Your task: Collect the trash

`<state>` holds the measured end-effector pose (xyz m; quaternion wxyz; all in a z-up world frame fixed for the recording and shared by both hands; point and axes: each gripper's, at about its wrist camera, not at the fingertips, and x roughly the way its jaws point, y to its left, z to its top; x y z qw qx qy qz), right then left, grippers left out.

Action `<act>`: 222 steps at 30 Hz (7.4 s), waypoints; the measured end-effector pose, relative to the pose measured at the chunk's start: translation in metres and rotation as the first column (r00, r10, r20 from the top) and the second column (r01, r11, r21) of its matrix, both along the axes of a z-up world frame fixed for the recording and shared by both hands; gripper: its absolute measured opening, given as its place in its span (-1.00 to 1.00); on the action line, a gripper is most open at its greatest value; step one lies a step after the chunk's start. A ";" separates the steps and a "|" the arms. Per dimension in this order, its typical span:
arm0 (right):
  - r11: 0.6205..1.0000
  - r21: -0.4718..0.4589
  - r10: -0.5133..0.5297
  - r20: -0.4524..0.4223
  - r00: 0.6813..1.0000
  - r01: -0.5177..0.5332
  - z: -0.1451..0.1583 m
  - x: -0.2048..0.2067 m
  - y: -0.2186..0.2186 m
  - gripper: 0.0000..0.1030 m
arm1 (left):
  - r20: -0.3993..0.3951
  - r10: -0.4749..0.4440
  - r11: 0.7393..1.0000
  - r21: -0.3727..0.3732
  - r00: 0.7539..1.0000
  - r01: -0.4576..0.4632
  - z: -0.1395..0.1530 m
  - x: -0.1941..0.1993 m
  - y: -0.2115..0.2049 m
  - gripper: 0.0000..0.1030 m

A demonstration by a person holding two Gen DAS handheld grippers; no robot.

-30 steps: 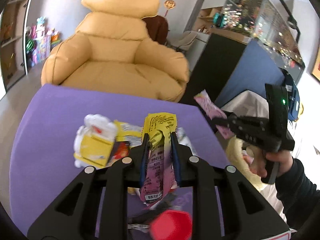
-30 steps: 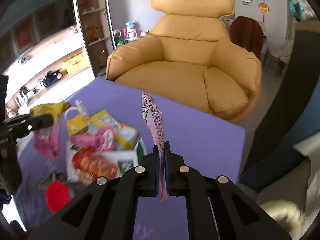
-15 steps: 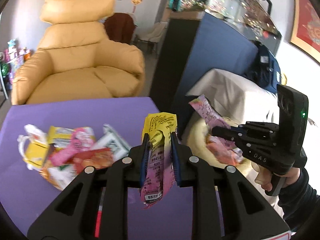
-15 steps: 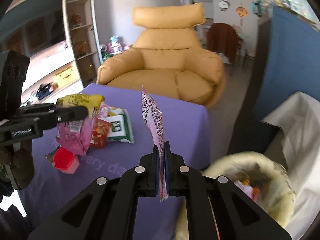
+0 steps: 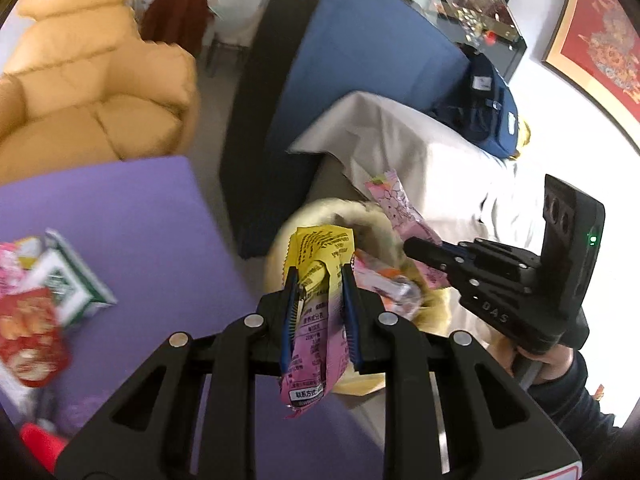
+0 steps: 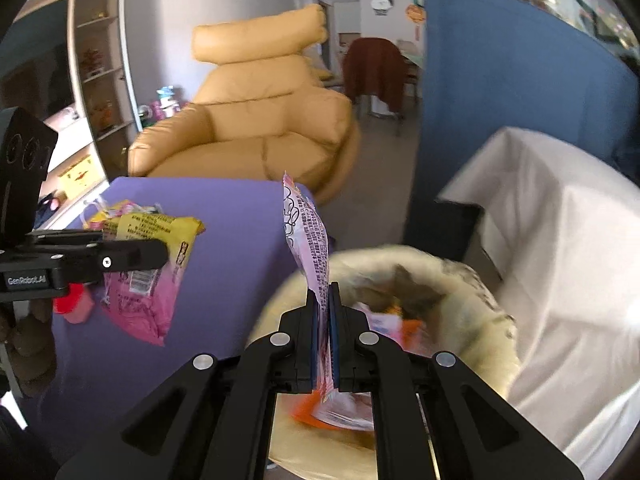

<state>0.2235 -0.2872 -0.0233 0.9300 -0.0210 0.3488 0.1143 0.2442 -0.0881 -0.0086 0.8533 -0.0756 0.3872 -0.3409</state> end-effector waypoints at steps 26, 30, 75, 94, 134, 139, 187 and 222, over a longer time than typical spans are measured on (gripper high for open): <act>0.983 0.039 -0.176 -0.066 0.982 0.179 -0.036 -0.001 -0.090 -0.87 | -0.238 -0.122 0.987 -0.131 0.963 0.093 -0.070 0.067 -0.095 0.29; 0.990 0.068 -0.120 -0.059 0.991 0.123 -0.030 0.000 -0.069 -0.87 | -0.173 -0.016 0.995 -0.102 0.985 -0.002 -0.052 0.066 -0.069 0.38; 0.989 0.131 0.079 -0.087 0.993 -0.067 -0.022 -0.022 0.062 0.13 | 0.083 0.298 0.950 0.073 0.951 -0.304 -0.009 -0.072 0.151 0.49; 0.958 0.117 0.279 -0.179 0.943 -0.261 -0.073 -0.024 0.171 0.13 | -0.104 0.488 0.872 0.107 0.867 -0.478 -0.061 -0.081 0.272 0.30; 0.949 -0.041 0.300 -0.188 0.935 -0.313 -0.094 -0.042 0.182 0.14 | 0.003 0.384 0.918 0.103 0.923 -0.382 -0.043 -0.041 0.249 -0.04; 0.950 -0.039 0.298 -0.177 0.938 -0.310 -0.094 -0.044 0.182 0.14 | 0.098 0.241 0.926 0.274 0.966 -0.259 -0.033 -0.008 0.193 -0.03; 0.957 -0.152 0.236 -0.098 0.967 -0.249 -0.041 0.078 0.269 0.14 | -0.118 0.548 0.835 0.010 0.828 -0.550 -0.068 -0.029 0.336 -0.86; 0.827 0.169 0.562 -0.209 0.800 -0.537 -0.027 0.039 0.356 -0.85 | -0.037 0.521 0.851 -0.051 0.853 -0.523 -0.026 -0.069 0.346 -0.98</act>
